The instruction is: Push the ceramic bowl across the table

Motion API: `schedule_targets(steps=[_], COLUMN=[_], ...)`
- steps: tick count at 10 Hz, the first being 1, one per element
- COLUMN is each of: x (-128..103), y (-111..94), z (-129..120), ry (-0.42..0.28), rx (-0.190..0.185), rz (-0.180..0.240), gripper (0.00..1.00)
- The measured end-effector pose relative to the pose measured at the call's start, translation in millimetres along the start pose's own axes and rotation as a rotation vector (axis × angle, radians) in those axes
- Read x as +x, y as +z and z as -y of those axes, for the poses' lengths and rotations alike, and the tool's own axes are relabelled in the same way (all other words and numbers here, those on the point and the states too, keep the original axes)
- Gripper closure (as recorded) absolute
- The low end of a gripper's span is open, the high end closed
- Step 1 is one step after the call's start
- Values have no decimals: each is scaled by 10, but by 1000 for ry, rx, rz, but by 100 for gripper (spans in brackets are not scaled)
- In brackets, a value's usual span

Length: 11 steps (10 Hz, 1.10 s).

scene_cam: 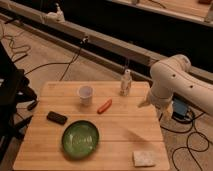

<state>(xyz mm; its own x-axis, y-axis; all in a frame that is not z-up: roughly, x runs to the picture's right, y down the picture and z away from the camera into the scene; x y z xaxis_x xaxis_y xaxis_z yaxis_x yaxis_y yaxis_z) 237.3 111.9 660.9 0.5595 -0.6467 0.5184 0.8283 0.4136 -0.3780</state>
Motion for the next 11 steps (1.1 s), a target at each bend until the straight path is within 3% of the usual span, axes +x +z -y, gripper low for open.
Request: schedule_targets(steps=[3, 4, 11], x=[-1, -1, -1], y=[2, 4, 4], z=[2, 2, 2], ry=[0, 0, 0], rx=[0, 0, 0], rz=[0, 1, 1], gripper=[20, 25, 93])
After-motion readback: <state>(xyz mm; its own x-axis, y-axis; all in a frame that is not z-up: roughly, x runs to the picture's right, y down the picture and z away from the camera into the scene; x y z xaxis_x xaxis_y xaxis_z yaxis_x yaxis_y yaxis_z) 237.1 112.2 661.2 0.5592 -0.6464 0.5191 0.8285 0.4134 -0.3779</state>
